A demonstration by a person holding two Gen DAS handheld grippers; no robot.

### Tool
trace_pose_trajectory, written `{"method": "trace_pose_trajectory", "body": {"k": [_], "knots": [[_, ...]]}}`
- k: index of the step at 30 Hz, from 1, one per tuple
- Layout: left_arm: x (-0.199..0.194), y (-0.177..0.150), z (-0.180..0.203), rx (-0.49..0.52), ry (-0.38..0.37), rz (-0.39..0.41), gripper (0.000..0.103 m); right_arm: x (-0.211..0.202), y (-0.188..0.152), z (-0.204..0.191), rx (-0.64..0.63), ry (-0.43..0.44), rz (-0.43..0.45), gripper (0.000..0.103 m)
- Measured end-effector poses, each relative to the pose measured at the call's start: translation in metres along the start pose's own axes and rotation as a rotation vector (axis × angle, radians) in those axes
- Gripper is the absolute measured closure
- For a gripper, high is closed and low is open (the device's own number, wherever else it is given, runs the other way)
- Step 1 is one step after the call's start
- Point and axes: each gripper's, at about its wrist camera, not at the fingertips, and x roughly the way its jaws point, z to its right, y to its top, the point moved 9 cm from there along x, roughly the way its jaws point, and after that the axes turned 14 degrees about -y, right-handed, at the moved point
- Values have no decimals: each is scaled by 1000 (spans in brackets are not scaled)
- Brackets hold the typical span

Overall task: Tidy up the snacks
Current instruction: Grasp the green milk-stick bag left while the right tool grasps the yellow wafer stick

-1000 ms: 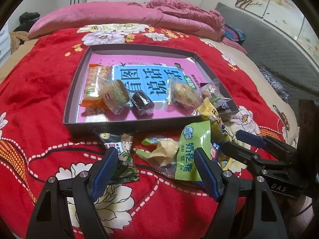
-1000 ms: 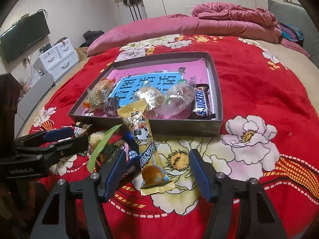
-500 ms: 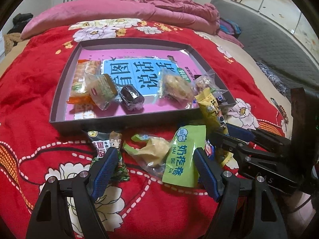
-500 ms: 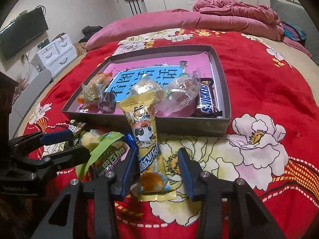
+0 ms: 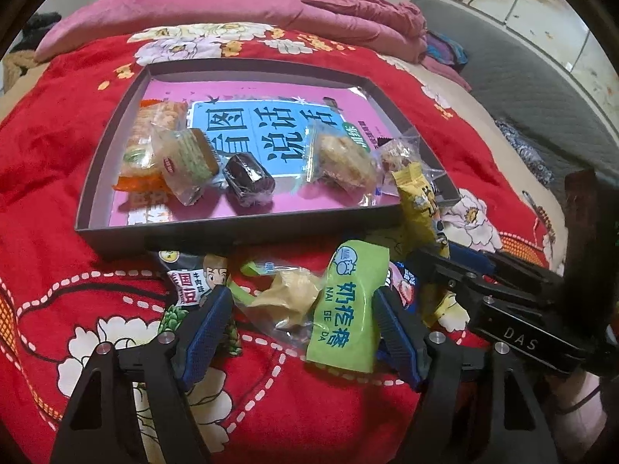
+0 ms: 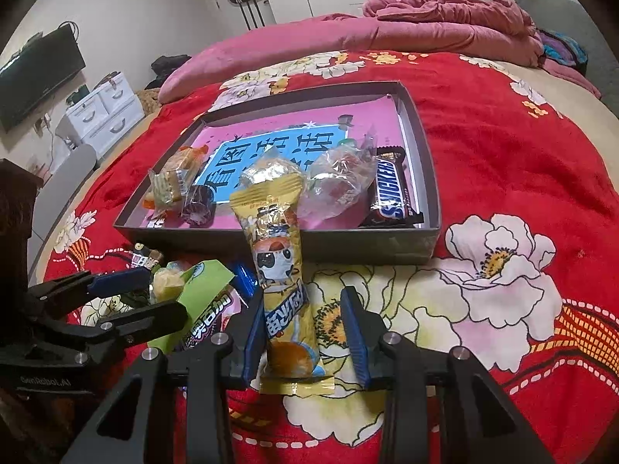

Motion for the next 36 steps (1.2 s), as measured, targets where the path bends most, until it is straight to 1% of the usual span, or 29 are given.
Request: {"method": "trace_pose_trajectory", "body": {"k": [2,4,6,7,10,14,15,16,18,20,22,29,35,36], "knots": [[-2,1,-3,-22,-22,6,30,1,0,1,11,6,-5,65],[-3,2,-6,-39,-35,10,38,2,0,2,17,9,-9,65],[-3,3,-9,-61,-47,13,41,3,0,2,19,9,-10,65],[-4,4,-11,-70,-55,16,45,3,0,2,19,8,-11,65],[-5,4,-13,-59,-34,16,53,3,-1,1,12,5,-11,65],[-2,4,-12,-37,-14,3,53,5,-1,-1,3,-6,-15,65],[0,3,-11,-35,-15,-6,52,5,-1,-1,1,-8,-15,65],[1,1,-11,-40,-25,-16,47,5,-1,-1,0,-10,-16,65],[4,-1,-10,-49,-40,-31,42,6,-2,-1,-2,-12,-18,65],[8,-5,-8,-39,-33,-54,38,7,-2,-1,0,-11,-18,65],[10,-6,-7,-24,-22,-56,37,7,-2,-1,0,-12,-19,65],[12,-2,-10,-56,-34,-40,36,8,-1,-2,-2,-16,-19,65],[14,4,-7,-31,-10,-27,39,8,0,-3,-2,-18,-14,65],[14,5,-7,-33,-10,-25,42,7,1,-3,-4,-19,-10,65]]}}
